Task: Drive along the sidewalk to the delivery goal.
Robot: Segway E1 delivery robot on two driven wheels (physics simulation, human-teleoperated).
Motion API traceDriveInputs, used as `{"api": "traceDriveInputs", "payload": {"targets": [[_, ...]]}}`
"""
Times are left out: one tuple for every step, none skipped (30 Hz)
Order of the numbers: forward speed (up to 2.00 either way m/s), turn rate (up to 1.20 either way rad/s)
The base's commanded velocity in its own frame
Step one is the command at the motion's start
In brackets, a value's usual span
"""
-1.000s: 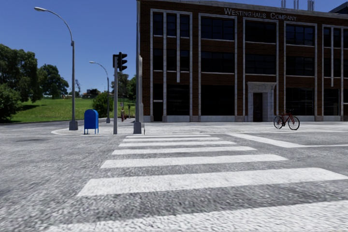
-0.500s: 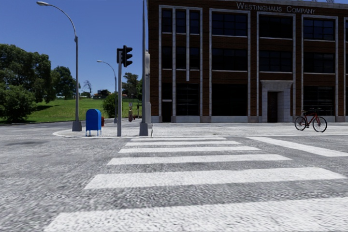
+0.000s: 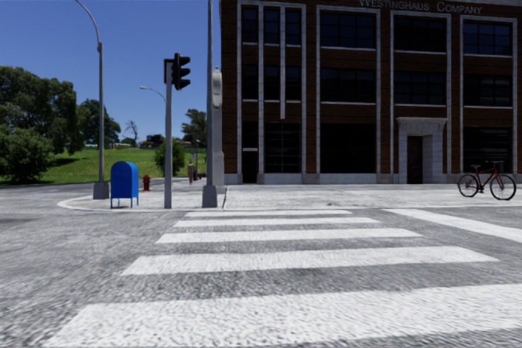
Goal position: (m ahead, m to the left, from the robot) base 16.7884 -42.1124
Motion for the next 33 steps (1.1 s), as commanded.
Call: {"api": "traceDriveInputs", "payload": {"targets": [[1.72, 0.0], [1.72, 0.0], [1.72, 0.0], [1.72, 0.0], [1.72, 0.0], [1.72, 0.0], [1.72, 0.0], [1.72, 0.0], [1.72, 0.0], [1.72, 0.0], [1.72, 0.0], [1.72, 0.0], [1.72, 0.0], [1.72, 0.0], [1.72, 0.0], [1.72, 0.0], [1.72, 0.0], [1.72, 0.0], [1.72, 0.0], [1.72, 0.0], [1.72, 0.0], [1.72, 0.0], [1.72, 0.0], [1.72, 0.0], [1.72, 0.0], [1.72, 0.0], [1.72, 0.0], [1.72, 0.0], [1.72, 0.0], [1.72, 0.0], [1.72, 0.0], [1.72, 0.0], [1.72, 0.0]]}}
